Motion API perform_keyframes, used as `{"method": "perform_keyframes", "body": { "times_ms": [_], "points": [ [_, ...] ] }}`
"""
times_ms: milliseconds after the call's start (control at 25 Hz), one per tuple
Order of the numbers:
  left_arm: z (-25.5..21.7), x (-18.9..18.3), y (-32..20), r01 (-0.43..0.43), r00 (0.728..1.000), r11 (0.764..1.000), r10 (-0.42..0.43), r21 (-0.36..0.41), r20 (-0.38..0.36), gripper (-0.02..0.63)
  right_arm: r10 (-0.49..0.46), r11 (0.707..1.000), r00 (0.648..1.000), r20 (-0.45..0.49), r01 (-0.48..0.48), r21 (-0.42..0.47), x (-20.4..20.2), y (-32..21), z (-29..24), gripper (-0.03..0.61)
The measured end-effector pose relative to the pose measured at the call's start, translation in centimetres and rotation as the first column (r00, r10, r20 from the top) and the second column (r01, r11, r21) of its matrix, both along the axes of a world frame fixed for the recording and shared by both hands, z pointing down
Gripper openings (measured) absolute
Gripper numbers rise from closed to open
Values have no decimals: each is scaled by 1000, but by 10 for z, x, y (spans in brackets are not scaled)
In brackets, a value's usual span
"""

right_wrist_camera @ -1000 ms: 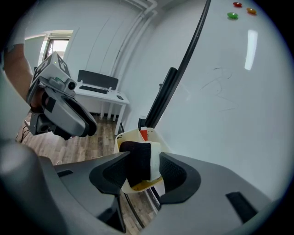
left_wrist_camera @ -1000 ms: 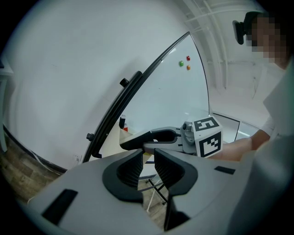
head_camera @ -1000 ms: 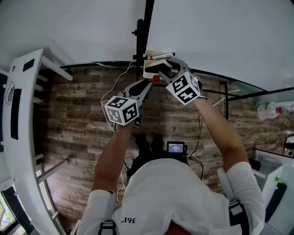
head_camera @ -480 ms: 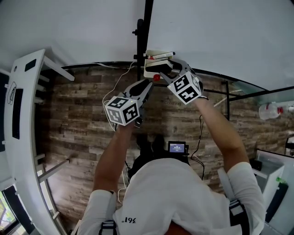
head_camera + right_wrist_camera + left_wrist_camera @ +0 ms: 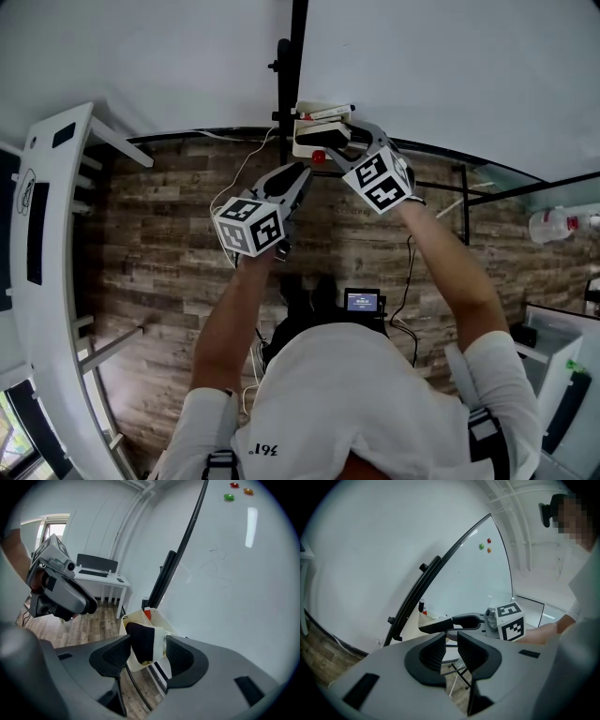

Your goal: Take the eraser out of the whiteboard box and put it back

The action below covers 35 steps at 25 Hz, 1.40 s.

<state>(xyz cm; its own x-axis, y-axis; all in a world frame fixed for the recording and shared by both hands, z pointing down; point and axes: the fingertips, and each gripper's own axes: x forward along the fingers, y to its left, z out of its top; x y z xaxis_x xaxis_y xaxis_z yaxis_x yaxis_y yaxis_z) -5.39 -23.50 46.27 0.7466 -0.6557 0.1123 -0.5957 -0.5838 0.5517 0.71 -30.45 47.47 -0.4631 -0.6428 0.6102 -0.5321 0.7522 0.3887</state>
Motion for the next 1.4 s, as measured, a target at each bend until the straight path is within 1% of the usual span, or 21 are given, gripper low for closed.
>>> {"method": "perform_keyframes", "body": {
  "times_ms": [560,800,880,1000,1080,1240,1400],
  "points": [
    [-12,-3,2,13,1000,1000,-13,15,-1,67,8,1000,999,37,-9,30,4,8,-17,236],
    [-26,-6,0,23,1000,999,-23,35,-7,66,11,998,994,112,-17,57,5,14,-39,229],
    [-35,-6,0,21,1000,998,-21,52,-7,67,24,997,989,143,-34,67,8,16,-51,197],
    [-51,-6,1,20,1000,996,-19,82,-10,66,40,995,979,200,-58,85,14,19,-69,122],
    [-62,-6,1,21,1000,994,-20,105,-14,67,45,992,970,239,-72,106,19,22,-82,91],
    [-88,-5,5,20,1000,988,-16,152,-22,67,39,986,954,298,-85,143,24,32,-111,65],
    [-107,0,13,15,1000,982,-12,187,-21,66,30,981,938,344,-94,170,28,44,-135,57]
  ]
}}
